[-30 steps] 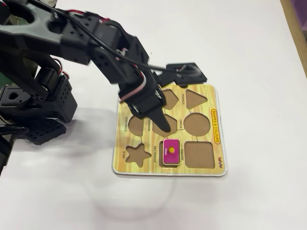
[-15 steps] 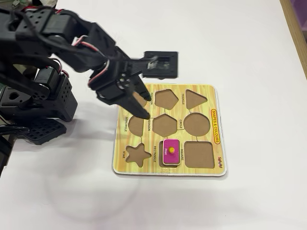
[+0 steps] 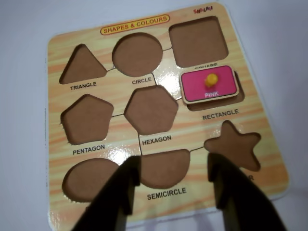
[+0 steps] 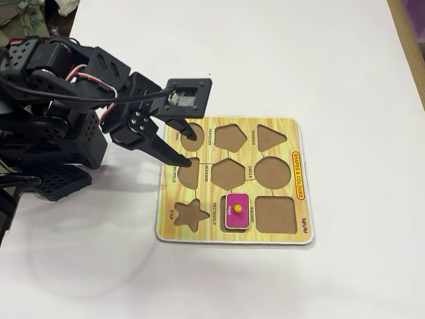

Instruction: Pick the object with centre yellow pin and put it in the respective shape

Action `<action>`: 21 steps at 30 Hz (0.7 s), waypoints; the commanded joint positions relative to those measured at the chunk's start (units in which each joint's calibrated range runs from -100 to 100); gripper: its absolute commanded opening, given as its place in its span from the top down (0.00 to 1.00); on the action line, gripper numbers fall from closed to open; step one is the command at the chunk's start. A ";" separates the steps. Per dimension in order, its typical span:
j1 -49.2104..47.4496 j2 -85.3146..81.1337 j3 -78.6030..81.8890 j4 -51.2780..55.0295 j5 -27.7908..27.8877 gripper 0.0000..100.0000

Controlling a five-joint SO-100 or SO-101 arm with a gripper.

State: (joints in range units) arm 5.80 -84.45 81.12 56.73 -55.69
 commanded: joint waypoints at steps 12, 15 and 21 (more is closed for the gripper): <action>-0.43 -13.71 17.54 -0.29 -1.58 0.84; -0.33 -13.79 17.54 2.39 -1.52 0.84; -0.33 -13.79 17.54 13.54 -1.52 0.84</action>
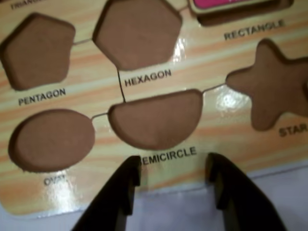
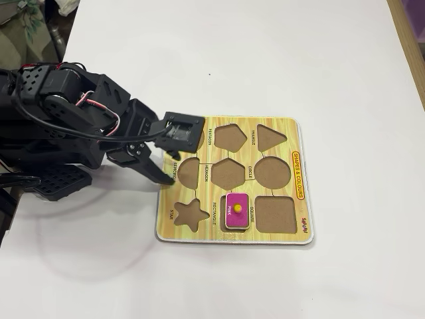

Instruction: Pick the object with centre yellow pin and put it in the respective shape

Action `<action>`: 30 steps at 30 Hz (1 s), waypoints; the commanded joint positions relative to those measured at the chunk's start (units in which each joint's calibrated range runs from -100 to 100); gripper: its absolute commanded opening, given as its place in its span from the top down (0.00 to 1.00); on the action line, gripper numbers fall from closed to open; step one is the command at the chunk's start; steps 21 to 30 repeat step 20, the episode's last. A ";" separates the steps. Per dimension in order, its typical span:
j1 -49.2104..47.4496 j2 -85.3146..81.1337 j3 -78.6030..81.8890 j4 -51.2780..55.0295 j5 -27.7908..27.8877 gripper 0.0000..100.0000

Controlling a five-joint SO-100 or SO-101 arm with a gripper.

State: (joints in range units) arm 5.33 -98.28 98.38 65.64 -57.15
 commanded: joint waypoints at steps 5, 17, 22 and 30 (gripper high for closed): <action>0.14 0.04 0.27 9.47 0.51 0.84; 0.23 0.04 0.27 9.47 0.56 0.84; 0.23 0.04 0.18 9.47 0.56 0.84; 0.23 0.04 0.18 9.47 0.56 0.84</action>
